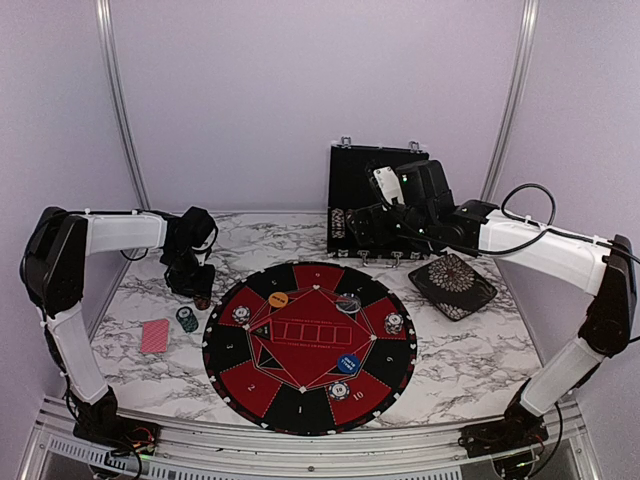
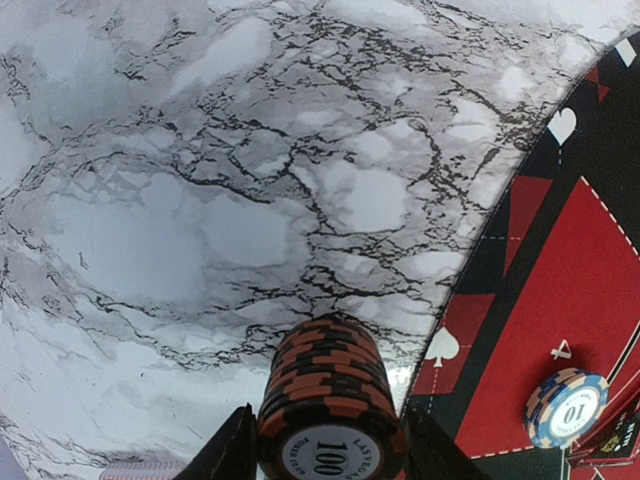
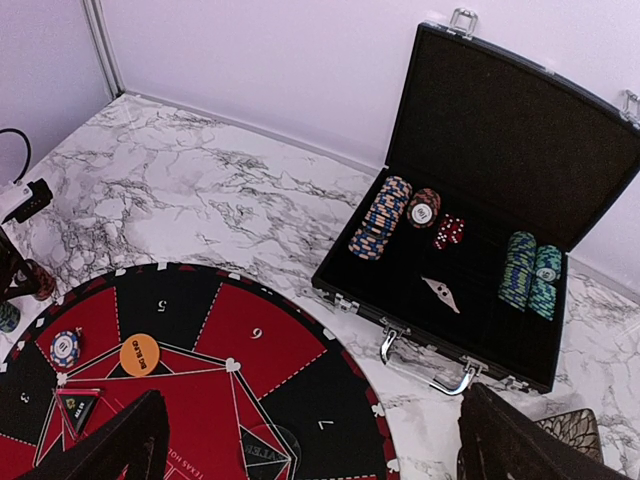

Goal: Distribute texas hold em gaming equipment
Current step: Pick up the pile of poker chips from the pile of poker chips.

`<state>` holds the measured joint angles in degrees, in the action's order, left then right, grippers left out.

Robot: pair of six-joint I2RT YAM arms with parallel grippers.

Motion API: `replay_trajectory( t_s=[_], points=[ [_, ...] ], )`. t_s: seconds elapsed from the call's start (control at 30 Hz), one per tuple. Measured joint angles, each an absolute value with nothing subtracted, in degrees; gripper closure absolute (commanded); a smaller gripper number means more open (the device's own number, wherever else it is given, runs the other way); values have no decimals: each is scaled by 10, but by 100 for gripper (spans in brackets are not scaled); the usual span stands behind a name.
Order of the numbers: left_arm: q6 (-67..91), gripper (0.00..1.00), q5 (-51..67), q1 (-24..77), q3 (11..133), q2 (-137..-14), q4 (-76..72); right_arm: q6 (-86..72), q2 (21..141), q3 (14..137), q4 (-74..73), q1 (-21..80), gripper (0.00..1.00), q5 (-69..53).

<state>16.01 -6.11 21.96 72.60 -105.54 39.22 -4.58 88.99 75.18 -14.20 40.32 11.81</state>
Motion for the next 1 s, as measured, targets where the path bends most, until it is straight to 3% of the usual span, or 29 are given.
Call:
replay_trajectory(
  t_s=[1.0],
  points=[
    [150,60,-66,220,733,-1059,395,-44,901,752,-147,403,2,116]
  ],
)
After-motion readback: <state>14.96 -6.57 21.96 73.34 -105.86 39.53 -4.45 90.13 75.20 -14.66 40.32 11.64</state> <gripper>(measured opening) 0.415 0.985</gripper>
